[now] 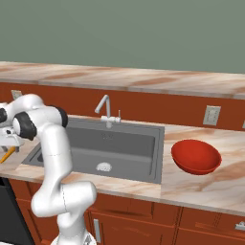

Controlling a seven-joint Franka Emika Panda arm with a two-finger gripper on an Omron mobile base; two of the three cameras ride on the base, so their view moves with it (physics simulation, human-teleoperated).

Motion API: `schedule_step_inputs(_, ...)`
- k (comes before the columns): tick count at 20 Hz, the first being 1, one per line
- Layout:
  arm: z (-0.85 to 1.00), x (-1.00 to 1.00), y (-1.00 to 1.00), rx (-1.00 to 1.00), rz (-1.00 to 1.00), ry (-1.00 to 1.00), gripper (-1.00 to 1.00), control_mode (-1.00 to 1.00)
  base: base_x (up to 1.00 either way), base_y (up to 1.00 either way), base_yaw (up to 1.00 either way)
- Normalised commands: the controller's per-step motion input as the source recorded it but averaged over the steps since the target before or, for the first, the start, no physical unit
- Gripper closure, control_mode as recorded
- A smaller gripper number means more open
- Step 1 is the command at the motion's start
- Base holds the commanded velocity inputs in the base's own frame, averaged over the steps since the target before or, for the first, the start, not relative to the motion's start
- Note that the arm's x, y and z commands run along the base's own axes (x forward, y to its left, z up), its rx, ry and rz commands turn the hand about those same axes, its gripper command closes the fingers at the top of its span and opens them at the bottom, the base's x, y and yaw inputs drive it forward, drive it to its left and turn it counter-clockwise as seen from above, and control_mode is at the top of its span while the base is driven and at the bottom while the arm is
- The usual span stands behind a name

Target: There is a mixed pile of frozen fruits and vegetables on the counter. Locate all the frozen vegetables and place the items in a bowl on the counter. Take all the frozen fruits and defrost them in a running sink.

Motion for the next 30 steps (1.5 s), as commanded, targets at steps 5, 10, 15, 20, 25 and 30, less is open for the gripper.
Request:
schedule_step_inputs(5,-0.09,0.20,0.16,0.00,-0.01,-0.13,-1.00,-1.00,0.00,0.00,0.00)
schedule_step_inputs(10,-0.20,0.13,0.03,0.03,0.00,-0.08,-1.00,-1.00,0.00,0.00,0.00)
schedule_step_inputs(15,-0.69,-0.22,-0.18,0.16,0.00,0.00,1.00,-1.00,0.00,0.00,0.00)
schedule_step_inputs(20,-0.14,-0.04,-0.04,0.04,-0.01,-0.01,1.00,-1.00,0.00,0.00,0.00)
schedule_step_inputs(25,0.23,-0.15,-0.42,-0.02,-0.02,-0.04,1.00,-1.00,0.00,0.00,0.00)
schedule_step_inputs(30,0.58,-0.13,-0.65,-0.07,0.00,-0.03,1.00,-1.00,0.00,0.00,0.00)
